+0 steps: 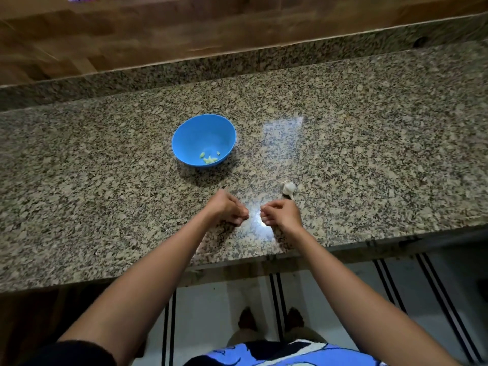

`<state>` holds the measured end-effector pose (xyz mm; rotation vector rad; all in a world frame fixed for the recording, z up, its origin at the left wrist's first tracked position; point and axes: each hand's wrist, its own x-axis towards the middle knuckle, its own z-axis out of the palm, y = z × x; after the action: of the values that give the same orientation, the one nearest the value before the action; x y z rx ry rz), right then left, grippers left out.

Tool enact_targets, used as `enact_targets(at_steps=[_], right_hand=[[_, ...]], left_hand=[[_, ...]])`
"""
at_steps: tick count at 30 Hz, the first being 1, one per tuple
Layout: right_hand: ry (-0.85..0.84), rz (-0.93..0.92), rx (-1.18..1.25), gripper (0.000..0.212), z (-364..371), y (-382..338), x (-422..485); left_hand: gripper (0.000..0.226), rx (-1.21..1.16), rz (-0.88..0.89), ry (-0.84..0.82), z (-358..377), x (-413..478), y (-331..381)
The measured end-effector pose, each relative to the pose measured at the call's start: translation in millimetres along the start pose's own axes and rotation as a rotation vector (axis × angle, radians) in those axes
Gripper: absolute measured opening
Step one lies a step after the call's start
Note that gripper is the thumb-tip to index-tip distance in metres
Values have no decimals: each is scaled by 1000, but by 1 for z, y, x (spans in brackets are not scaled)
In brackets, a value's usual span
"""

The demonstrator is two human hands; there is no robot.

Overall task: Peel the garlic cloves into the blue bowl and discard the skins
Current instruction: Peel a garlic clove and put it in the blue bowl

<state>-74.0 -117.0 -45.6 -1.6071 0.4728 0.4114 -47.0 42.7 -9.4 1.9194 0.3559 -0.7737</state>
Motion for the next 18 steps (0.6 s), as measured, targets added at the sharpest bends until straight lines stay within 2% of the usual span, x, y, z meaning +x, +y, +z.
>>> enact_targets(at_steps=[3,8,11,12,14,16,18], right_hand=[[26,-6,-5,14,2,4,0],[69,-66,-68,12,3,4,-7],[84,-161,-194,10,4,6,-11],[66,-185,-187,11,5,5,-12],[-25,-232,-132,18,5,2,-13],[-101,-305,-126,23,5,-3,-11],[-121,-363,-126,22,5,-5,-11]], left_hand=[[6,144,34,82,6,3,1],[9,465,196,251,21,-1,-5],[7,497,269,243,21,-3,-10],[6,379,250,192,16,-3,-12],[13,-56,157,63,6,-7,-15],[20,-453,62,9,4,-15,-14],[23,-674,22,-29,7,-21,-14]])
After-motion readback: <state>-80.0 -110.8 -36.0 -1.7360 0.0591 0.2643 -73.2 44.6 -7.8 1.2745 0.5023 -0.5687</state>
